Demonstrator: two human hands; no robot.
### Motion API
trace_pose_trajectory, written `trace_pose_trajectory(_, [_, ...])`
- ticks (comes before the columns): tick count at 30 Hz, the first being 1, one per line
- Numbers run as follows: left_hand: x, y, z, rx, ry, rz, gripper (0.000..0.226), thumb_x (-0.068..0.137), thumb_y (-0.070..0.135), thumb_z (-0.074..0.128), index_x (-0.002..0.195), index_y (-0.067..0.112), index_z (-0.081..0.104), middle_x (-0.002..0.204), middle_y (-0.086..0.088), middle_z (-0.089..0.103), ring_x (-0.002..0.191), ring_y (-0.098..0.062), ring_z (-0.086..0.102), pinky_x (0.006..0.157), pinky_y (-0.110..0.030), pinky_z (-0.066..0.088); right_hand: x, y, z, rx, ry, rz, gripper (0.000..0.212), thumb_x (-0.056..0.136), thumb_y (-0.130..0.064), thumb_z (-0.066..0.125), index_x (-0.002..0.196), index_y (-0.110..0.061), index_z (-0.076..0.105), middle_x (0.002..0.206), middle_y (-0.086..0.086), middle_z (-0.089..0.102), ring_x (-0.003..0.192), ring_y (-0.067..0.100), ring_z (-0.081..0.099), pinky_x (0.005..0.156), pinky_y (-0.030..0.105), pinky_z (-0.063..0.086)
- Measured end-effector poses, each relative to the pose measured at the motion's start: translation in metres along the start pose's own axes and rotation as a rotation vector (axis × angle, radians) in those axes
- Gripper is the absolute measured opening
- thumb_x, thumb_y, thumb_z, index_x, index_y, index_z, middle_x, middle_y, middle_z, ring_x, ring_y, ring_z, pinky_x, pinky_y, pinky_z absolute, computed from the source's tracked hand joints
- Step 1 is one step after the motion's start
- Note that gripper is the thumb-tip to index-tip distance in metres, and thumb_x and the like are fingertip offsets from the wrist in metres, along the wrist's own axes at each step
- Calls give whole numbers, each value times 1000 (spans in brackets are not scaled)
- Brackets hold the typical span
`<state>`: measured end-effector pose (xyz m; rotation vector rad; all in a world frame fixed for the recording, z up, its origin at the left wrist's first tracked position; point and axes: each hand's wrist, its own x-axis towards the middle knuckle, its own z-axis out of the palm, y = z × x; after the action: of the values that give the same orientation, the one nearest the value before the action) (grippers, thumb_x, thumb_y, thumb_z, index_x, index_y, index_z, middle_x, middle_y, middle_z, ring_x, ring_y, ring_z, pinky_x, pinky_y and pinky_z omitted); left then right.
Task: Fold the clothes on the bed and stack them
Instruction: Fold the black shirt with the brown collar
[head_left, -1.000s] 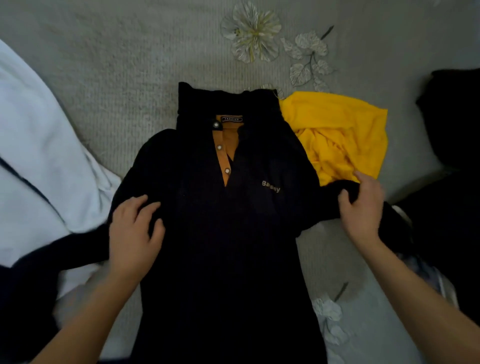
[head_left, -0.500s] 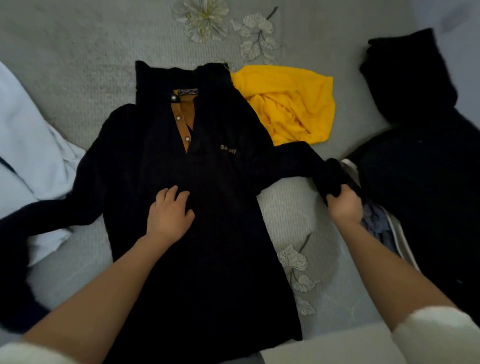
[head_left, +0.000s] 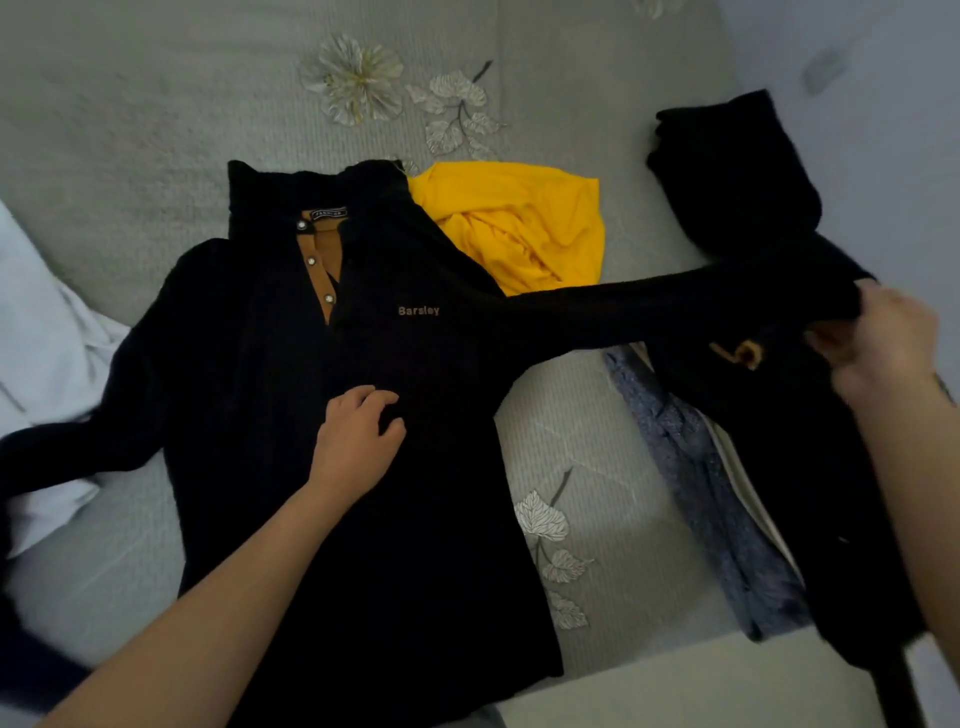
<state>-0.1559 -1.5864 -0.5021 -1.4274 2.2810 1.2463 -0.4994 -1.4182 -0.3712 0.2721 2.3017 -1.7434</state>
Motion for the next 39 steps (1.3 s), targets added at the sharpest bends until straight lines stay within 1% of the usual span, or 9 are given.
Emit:
trace_pose_trajectory(3, [-1, -8, 7, 8, -28, -40, 40, 94, 25, 49, 132, 15, 47, 145, -7, 35, 136, -24, 25, 109, -40, 33, 40, 6, -32, 175, 44, 154, 9, 80, -14, 49, 78, -23, 51, 81, -6, 56, 73, 9, 56, 84, 28, 45])
trace_pose_trajectory(7, [-1, -18, 12, 30, -54, -94, 41, 94, 26, 48, 134, 15, 45, 146, -7, 33, 135, -24, 27, 108, -40, 34, 59, 45, -54, -592, 255, -45, 14, 82, -18, 45, 91, -15, 56, 92, 1, 59, 95, 18, 54, 95, 35, 47])
trace_pose_trajectory(13, [3, -26, 15, 53, -58, -126, 40, 95, 27, 47, 133, 14, 46, 145, -8, 34, 128, -25, 35, 103, -39, 39, 39, 98, -36, -821, 204, -112, 66, 87, -36, 58, 140, -6, 32, 140, 21, 38, 128, 38, 38, 109, 45, 32])
trace_pose_trajectory(16, [7, -24, 16, 66, -66, -116, 40, 95, 27, 47, 133, 14, 46, 144, -8, 35, 126, -25, 37, 101, -37, 40, 39, 111, -37, -687, 218, 54, 56, 83, -25, 65, 129, -1, 45, 127, 18, 53, 117, 33, 52, 102, 42, 42])
trace_pose_trajectory(19, [9, -20, 16, 55, -63, -108, 40, 95, 27, 47, 133, 14, 45, 144, -8, 35, 126, -24, 37, 99, -37, 40, 42, 104, -40, -389, 227, 131, 10, 84, -13, 63, 81, -3, 61, 80, 8, 57, 75, 16, 57, 69, 26, 50])
trace_pose_trajectory(25, [14, -13, 13, -7, -45, -134, 39, 95, 24, 48, 132, 13, 47, 141, -9, 38, 122, -25, 42, 97, -36, 41, 3, 25, -26, 21, 183, -147, 29, 86, -8, 50, 63, -20, 36, 66, -6, 43, 58, 0, 43, 59, 16, 38])
trace_pose_trajectory(30, [9, 0, -3, -403, 26, -185, 29, 95, 19, 47, 122, 13, 56, 122, -6, 54, 115, -21, 51, 91, -29, 41, -90, -21, 46, 24, -238, -448, 19, 78, -8, 52, 71, -23, 42, 56, -19, 48, 50, -7, 40, 54, 9, 32])
trace_pose_trajectory(35, [-9, -35, -29, -1109, -138, -412, 30, 98, 34, 33, 109, 18, 56, 110, -7, 62, 100, -22, 59, 92, -38, 41, -189, 19, 108, -188, -1234, -260, 15, 80, -19, 57, 91, -27, 50, 79, -9, 60, 70, -2, 56, 67, 12, 44])
trace_pose_trajectory(39, [-23, -84, -23, -1285, -102, -669, 51, 94, 54, 30, 115, 14, 53, 106, -9, 60, 96, -25, 57, 94, -45, 40, -186, 93, 131, -477, -1122, 1, 16, 94, -20, 50, 110, -20, 52, 95, -1, 63, 76, 8, 61, 71, 20, 47])
